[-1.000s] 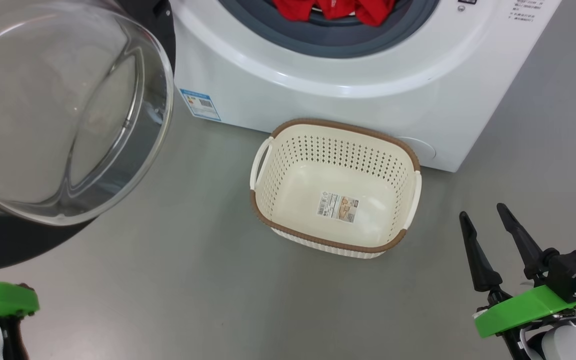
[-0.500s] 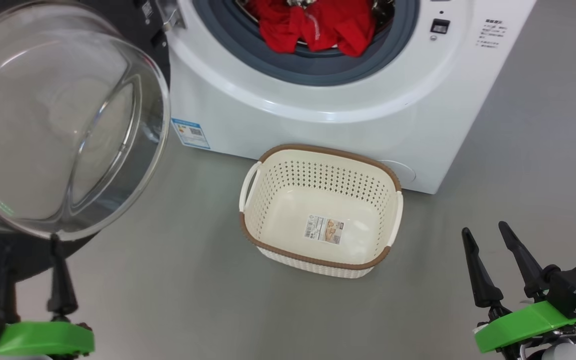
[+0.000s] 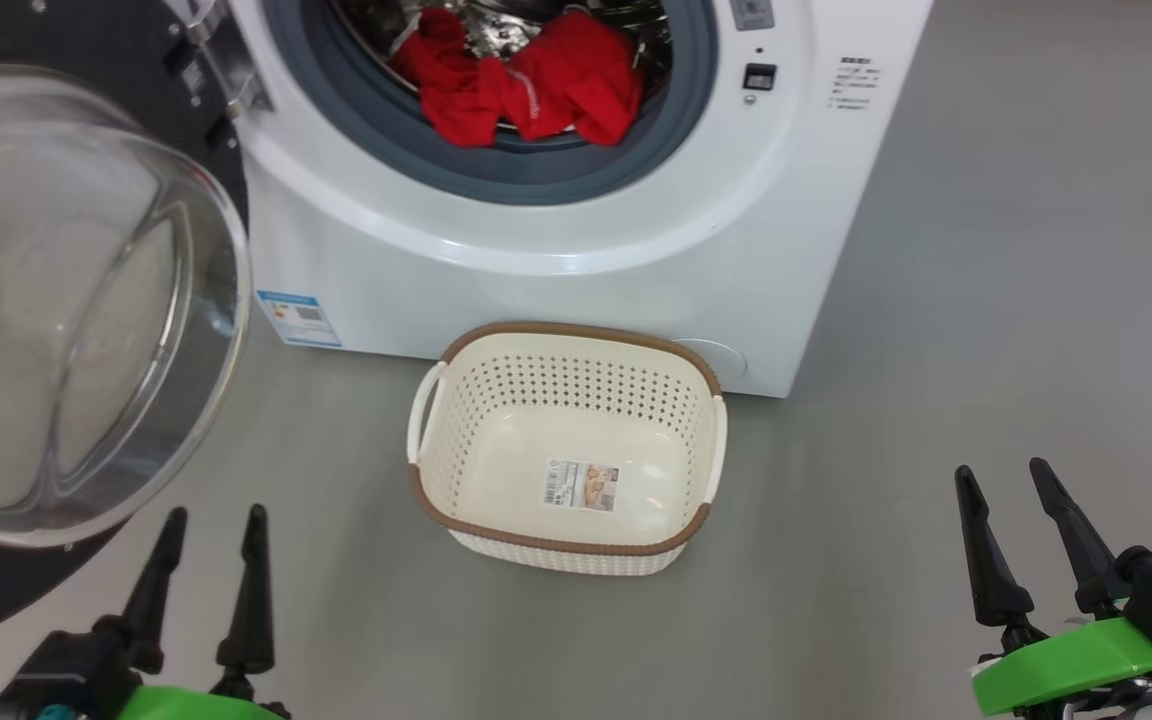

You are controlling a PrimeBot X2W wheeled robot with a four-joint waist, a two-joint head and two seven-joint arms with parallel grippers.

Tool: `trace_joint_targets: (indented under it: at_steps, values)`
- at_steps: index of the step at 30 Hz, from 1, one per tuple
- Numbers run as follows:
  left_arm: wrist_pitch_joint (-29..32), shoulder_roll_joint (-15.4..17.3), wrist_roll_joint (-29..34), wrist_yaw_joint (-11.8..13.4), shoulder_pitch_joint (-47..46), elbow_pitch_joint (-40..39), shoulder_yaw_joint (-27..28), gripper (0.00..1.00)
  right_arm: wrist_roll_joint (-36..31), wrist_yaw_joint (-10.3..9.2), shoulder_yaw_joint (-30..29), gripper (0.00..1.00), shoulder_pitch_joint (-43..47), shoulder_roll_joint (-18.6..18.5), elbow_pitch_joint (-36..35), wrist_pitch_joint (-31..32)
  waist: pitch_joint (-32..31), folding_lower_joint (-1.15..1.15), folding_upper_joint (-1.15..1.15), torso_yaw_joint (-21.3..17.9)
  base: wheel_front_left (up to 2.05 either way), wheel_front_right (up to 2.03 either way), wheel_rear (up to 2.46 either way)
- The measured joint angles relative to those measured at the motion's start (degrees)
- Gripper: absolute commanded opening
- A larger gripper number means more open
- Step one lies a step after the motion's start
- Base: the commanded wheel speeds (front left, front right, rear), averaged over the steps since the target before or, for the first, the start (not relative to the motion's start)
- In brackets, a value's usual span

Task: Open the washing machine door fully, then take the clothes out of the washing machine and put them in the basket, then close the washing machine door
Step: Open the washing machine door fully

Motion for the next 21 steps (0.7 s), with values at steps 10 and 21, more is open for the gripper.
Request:
trace_joint_targets:
  at_steps: [10,21]
  values:
    - [0.0,1.3,-2.2,0.0,1.6,-2.0,-4.7,1.00,0.1,0.00,-1.5,1.00,1.0,0.3,-0.4,0.0,-0.7,0.00,0.00,-4.2,0.00,0.00,0.00]
    - [0.0,1.3,-2.5,0.0,2.2,-2.5,-5.9,1.00,0.5,0.00,-2.3,1.00,2.2,0.8,-0.9,0.0,-0.9,0.00,0.00,-8.9,0.00,0.00,0.00]
